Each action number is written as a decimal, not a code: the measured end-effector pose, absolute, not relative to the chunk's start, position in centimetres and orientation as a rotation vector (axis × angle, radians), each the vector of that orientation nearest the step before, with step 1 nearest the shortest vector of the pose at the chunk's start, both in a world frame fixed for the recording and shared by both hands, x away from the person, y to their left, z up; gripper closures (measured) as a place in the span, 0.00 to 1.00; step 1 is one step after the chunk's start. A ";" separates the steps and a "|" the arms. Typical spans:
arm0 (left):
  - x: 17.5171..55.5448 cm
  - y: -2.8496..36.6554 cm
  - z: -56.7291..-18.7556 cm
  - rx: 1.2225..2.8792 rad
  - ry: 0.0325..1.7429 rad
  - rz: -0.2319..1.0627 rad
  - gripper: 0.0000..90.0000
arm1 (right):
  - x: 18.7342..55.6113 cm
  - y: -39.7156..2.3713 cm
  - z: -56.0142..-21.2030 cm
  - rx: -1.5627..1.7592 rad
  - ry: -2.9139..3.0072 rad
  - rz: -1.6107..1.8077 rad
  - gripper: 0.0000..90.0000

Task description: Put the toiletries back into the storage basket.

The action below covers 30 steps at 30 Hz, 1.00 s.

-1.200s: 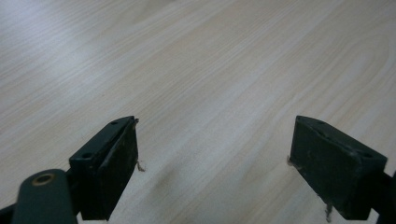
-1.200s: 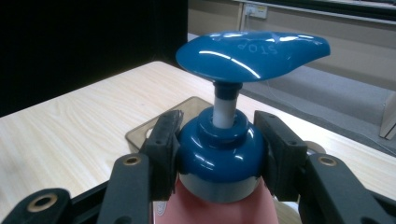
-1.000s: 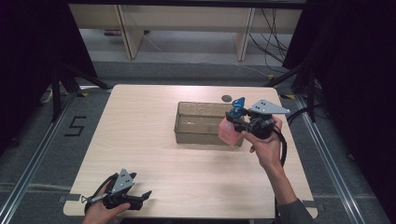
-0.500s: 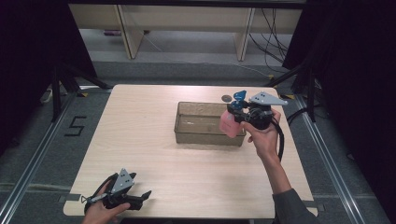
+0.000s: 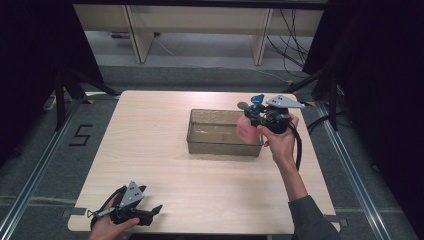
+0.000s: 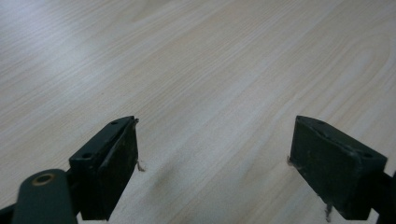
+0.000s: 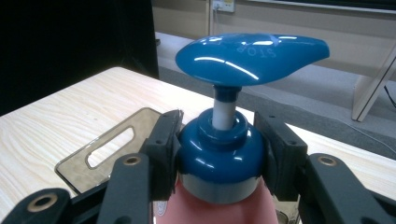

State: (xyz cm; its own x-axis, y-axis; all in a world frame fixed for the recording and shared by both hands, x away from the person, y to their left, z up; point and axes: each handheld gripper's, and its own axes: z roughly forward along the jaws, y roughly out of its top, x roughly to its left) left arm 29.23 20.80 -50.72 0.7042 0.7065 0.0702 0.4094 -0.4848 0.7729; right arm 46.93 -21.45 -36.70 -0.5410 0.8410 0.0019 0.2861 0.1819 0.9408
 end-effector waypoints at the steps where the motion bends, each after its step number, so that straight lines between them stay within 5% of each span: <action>1: 29.3 20.8 -50.8 2.127 0.844 0.494 0.17 | 46.9 -21.3 -36.8 1.091 1.931 1.361 0.59; 30: 29.2 20.8 -50.7 2.120 0.838 0.498 0.17 | 48.7 -21.6 -39.1 1.138 1.949 1.323 0.60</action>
State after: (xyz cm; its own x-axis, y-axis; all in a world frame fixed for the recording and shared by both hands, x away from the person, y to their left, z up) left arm 29.25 20.76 -50.66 0.7049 0.7060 0.0679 0.3976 -0.4726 0.7865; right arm 48.69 -21.63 -39.12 -0.5120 0.8582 0.0364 0.3508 0.1702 0.9208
